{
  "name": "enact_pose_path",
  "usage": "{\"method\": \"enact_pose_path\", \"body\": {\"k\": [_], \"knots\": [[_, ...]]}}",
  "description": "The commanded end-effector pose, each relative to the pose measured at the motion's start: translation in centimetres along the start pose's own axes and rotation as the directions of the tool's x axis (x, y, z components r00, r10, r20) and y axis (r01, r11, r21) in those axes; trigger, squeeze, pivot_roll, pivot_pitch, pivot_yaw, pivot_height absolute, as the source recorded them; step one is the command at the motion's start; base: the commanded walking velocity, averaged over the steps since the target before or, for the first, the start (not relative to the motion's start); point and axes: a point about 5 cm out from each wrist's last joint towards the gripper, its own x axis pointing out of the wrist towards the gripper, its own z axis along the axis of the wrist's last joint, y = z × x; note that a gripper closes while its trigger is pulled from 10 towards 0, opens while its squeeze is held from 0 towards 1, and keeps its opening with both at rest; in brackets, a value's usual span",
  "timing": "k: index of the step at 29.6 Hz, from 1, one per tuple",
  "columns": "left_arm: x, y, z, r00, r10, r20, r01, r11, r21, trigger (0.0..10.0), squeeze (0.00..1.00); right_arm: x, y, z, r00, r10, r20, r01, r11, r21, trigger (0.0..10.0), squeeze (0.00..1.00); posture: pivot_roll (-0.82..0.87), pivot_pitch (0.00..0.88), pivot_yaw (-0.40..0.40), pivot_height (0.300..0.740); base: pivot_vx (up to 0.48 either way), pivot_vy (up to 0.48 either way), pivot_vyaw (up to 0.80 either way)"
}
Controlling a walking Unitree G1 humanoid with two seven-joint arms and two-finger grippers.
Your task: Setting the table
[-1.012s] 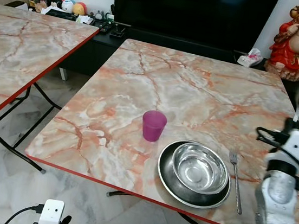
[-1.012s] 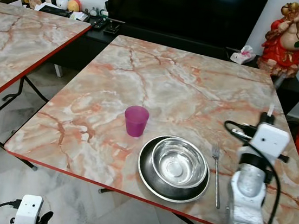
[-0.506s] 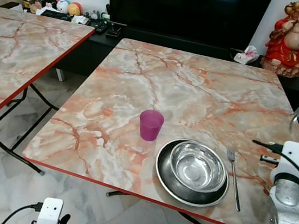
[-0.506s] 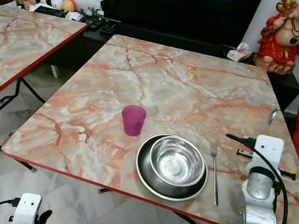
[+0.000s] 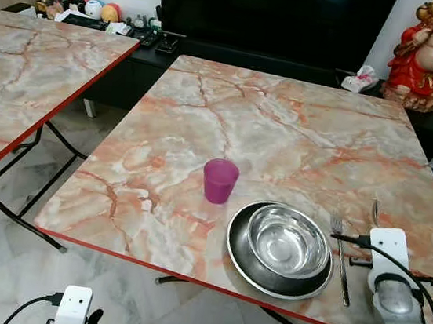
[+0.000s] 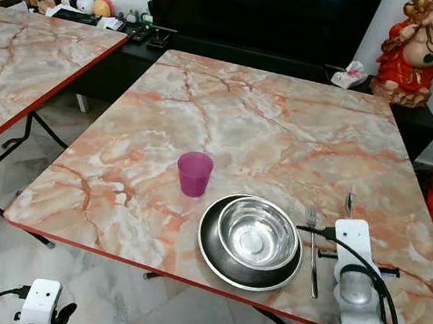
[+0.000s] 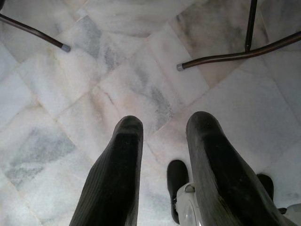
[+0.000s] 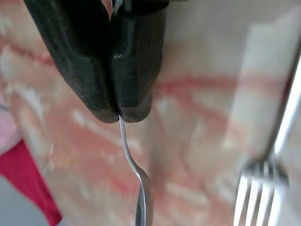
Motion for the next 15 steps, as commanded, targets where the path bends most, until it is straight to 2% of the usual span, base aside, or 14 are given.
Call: {"method": "enact_pose_path", "body": {"k": [1,15], "knots": [[-0.06,-0.01,-0.15,1.0,-0.004,-0.003,0.004,1.0,-0.006,10.0,0.0,-0.15,-0.06,0.17,1.0,-0.005,0.003,0.005,1.0,0.005,10.0,0.0,0.1,0.0,-0.041,0.74,0.0,0.0,0.0],[-0.04,0.19,0.01,1.0,0.0,0.004,0.0,1.0,-0.006,10.0,0.0,-0.56,0.85,0.62,1.0,0.02,-0.003,-0.02,0.998,0.066,10.0,0.0,0.11,0.0,-0.041,0.74,0.0,0.0,0.0]]}}
